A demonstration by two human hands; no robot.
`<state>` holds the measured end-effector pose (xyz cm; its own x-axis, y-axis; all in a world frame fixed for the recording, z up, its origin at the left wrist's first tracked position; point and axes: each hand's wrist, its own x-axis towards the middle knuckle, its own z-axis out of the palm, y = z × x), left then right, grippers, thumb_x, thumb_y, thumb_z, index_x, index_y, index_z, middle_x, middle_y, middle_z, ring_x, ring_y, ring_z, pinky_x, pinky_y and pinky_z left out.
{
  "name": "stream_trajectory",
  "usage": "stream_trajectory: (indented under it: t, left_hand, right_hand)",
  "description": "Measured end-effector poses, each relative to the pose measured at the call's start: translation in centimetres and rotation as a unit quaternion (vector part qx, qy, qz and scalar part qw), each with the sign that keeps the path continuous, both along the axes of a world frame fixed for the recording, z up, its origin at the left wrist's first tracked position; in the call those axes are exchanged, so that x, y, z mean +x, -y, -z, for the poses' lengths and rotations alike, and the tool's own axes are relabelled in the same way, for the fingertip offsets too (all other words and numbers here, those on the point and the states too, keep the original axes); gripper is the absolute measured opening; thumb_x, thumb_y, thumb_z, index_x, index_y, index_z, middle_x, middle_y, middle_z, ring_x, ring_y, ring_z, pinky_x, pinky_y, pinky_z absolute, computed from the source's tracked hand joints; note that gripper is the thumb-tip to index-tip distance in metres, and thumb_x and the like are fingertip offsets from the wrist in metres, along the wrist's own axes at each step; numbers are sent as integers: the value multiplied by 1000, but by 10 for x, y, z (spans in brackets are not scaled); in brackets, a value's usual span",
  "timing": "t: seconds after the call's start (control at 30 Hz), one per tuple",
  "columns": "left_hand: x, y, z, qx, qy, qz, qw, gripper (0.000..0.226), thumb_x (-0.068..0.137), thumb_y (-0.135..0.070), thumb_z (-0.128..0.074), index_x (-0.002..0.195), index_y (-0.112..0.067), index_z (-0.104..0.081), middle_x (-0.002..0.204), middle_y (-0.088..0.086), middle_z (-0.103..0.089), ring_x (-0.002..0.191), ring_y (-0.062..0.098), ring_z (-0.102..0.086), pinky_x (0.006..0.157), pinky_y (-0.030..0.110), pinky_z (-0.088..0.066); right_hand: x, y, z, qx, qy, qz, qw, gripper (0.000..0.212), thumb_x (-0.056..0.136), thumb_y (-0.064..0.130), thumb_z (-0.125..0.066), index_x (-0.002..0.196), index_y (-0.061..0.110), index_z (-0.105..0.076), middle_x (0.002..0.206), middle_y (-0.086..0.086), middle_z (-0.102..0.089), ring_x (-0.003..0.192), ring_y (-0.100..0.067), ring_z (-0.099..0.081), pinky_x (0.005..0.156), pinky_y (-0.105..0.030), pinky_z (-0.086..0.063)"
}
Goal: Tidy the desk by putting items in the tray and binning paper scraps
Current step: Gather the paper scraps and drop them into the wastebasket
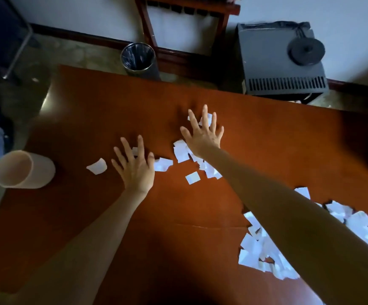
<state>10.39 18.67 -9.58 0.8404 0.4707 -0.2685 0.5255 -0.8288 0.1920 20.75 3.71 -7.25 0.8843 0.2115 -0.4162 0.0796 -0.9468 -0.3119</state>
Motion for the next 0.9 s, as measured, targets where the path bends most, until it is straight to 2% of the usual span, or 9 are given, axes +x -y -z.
stream_trajectory:
  t: [0.07,0.17,0.27,0.33,0.43,0.57,0.7,0.8,0.9]
  left_hand:
    - [-2,0,6,-4,-9,24,1000,59,97,-47,-27,151,-28,-12,159,14,-3,145,42,0,113,62,-4]
    - [-11,5,10,-14,-1,58,998,63,91,-49,-16,150,-27,-15,159,15,-4,146,40,0,114,60,0]
    - [-25,18,7,-31,19,115,993,68,88,-49,-8,149,-24,-24,157,17,-15,145,40,-10,114,57,-6]
    - [-38,26,3,-45,21,140,989,62,92,-42,-16,146,-18,-33,152,20,-28,141,41,-25,112,57,-16]
    - [-54,24,1,-40,65,123,989,49,92,-24,-40,138,-9,-46,142,24,-43,132,42,-41,105,60,-30]
    - [-57,-8,0,-4,70,18,997,53,96,-22,-44,146,-10,-31,154,23,-19,144,42,-14,113,58,-10]
    - [-54,-38,2,-4,5,-73,997,62,98,-36,-37,150,-12,-15,157,22,-1,144,44,1,114,59,-4]
    - [-59,-39,2,-26,-8,-35,999,61,99,-37,-33,151,-12,-13,158,20,-7,145,41,-3,116,58,-6]
    - [-63,-21,-4,-68,26,55,996,57,99,-41,-27,151,-21,-12,158,13,-12,146,37,-7,116,55,-6]
  right_hand:
    - [-2,-2,5,-20,-19,-33,999,57,97,54,-18,149,36,-3,158,-2,17,146,-31,16,116,-56,4]
    - [-26,2,9,-29,17,-104,994,52,100,44,-21,149,30,-8,160,-3,10,146,-31,13,117,-52,4]
    - [-62,12,11,-24,46,-153,987,51,102,37,-22,150,27,-9,160,-4,7,147,-30,11,118,-47,3]
    - [-83,17,11,-21,41,-162,986,50,102,36,-21,150,27,-9,160,-4,6,147,-29,10,119,-46,4]
    - [-107,18,10,-1,39,-174,984,48,102,31,-25,149,24,-17,160,-4,-2,148,-27,6,118,-46,6]
    - [-122,14,7,61,88,-145,984,46,99,26,-32,144,16,-34,155,-11,-27,146,-30,-15,118,-47,1]
    - [-124,6,4,15,54,-149,987,50,101,36,-28,149,25,-18,160,-5,-5,148,-27,3,118,-47,5]
    - [-128,4,3,5,31,-148,988,53,100,40,-26,149,31,-8,160,-2,6,148,-26,10,118,-49,5]
    - [-132,10,1,4,28,-140,990,52,101,35,-26,150,28,-8,160,-3,5,148,-24,6,120,-49,3]
